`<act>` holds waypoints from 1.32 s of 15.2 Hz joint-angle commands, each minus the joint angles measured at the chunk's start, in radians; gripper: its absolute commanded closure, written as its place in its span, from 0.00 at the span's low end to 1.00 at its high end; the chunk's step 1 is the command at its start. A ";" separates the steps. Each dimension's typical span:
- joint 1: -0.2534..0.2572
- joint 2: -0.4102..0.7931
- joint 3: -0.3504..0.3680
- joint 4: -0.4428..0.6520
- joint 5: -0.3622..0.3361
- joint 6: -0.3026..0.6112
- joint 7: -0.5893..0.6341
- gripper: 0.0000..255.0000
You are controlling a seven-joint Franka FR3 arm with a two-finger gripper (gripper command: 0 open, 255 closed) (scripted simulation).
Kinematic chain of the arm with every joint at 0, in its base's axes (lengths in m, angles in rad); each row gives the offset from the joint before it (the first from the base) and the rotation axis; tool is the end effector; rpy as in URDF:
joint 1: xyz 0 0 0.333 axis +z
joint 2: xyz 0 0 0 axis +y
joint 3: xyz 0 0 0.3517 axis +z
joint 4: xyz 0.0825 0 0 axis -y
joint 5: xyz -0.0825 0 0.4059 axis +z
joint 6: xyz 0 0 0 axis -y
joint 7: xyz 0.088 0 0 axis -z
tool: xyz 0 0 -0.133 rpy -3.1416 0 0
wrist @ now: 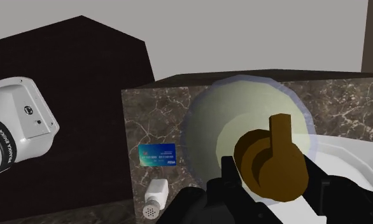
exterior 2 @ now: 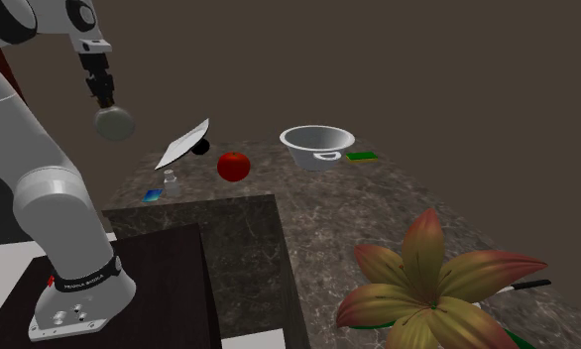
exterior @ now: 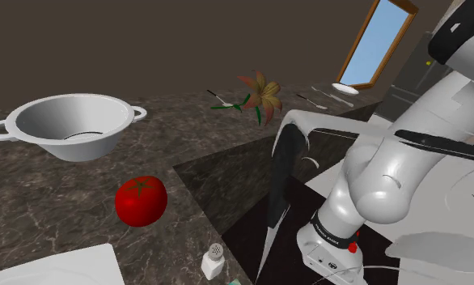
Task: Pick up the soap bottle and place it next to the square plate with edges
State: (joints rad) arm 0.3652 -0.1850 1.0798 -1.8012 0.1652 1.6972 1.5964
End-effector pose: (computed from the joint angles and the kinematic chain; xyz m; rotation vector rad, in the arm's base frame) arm 0.0136 0.5540 0.5754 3.1146 -0.2841 -0.0024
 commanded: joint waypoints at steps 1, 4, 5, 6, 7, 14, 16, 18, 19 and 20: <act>0.003 -0.007 -0.002 -0.032 0.007 0.029 -0.006 1.00; 0.004 -0.009 0.001 -0.073 0.009 0.069 -0.008 1.00; 0.005 -0.008 0.003 -0.086 0.010 0.082 -0.008 1.00; 0.005 -0.007 0.005 -0.099 0.010 0.095 -0.008 1.00; 0.005 -0.006 0.008 -0.111 0.010 0.109 -0.008 1.00; 0.002 0.014 0.031 -0.194 -0.002 0.204 0.003 1.00; 0.000 0.024 0.039 -0.216 -0.010 0.232 0.008 1.00; -0.002 0.037 0.049 -0.236 -0.019 0.259 0.016 1.00; -0.004 0.043 0.054 -0.246 -0.024 0.273 0.020 1.00; -0.006 0.051 0.059 -0.256 -0.030 0.287 0.025 1.00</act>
State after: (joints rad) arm 0.3623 -0.1448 1.1316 -2.0512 0.1440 1.9714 1.6137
